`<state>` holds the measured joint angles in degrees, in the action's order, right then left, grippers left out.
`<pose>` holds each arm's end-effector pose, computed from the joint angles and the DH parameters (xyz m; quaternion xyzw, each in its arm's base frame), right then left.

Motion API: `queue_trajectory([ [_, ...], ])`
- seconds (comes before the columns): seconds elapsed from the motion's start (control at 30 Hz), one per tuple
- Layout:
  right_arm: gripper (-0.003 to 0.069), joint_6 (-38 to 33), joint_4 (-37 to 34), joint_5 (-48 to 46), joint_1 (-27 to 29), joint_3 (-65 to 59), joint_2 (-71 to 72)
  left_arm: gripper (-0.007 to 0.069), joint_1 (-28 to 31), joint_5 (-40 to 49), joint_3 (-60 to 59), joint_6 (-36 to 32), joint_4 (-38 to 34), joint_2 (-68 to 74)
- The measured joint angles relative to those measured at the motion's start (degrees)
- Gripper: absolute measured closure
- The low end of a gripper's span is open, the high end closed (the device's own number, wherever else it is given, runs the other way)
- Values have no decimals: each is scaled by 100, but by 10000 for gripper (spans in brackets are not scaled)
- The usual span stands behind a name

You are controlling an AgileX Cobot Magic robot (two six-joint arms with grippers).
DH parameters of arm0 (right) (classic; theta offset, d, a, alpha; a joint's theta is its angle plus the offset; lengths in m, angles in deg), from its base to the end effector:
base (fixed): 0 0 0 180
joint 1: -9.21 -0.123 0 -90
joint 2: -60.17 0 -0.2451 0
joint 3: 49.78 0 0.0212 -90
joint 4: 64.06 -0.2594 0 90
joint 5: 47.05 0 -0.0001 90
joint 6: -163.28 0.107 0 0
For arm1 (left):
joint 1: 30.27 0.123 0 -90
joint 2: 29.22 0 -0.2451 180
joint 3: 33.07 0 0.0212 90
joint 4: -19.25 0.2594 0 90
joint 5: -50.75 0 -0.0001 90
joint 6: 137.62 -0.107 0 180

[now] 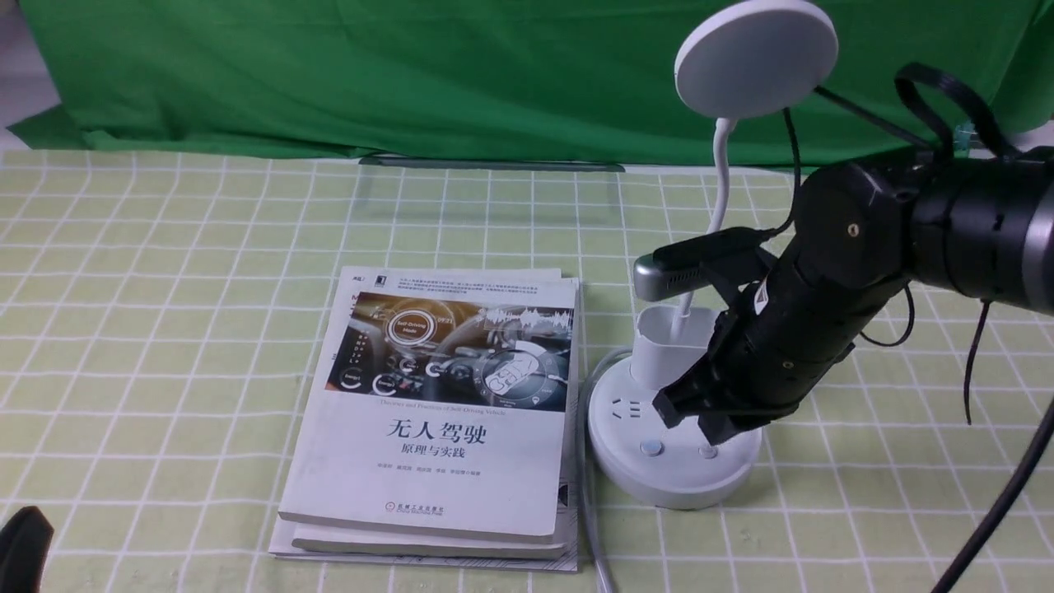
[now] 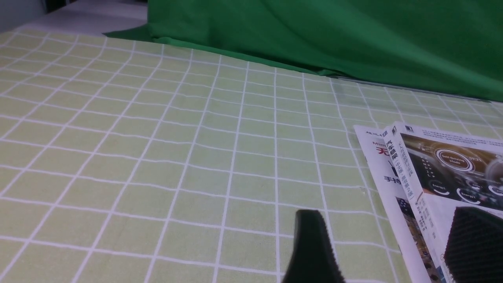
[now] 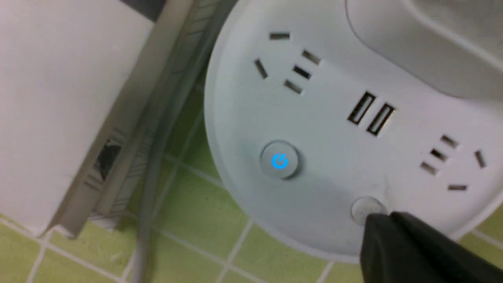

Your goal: Turn off the desk lamp on the green coffee tablecloth by hand.

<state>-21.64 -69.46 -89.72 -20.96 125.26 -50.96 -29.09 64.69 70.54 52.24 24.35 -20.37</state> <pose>0.3160 0.1916 0.1571 -0.2691 0.9446 0.0771 0.1714 0.1201 0.0048 0.1863 -0.0474 0.7596 -0.0130 0.6485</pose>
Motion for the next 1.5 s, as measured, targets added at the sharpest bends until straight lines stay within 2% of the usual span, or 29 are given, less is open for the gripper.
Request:
queue_trajectory([
  [0.43, 613, 5, 6, -195, 0, -186, 507, 214, 0, 0, 0, 0, 0, 0],
  [0.9, 610, 22, 6, -232, 0, -1925, 3159, 214, 0, 0, 0, 0, 0, 0],
  [1.1, 605, 206, 6, -337, 0, -2178, 3899, 214, 0, 0, 0, 0, 0, 0],
  [1.33, 594, 260, 106, 33, 0, -2180, 4225, 214, 0, 0, 0, 0, 0, 0],
  [1.5, 618, 217, 246, 382, 40, -2334, 4446, 214, 0, 0, 0, 0, 0, 0],
])
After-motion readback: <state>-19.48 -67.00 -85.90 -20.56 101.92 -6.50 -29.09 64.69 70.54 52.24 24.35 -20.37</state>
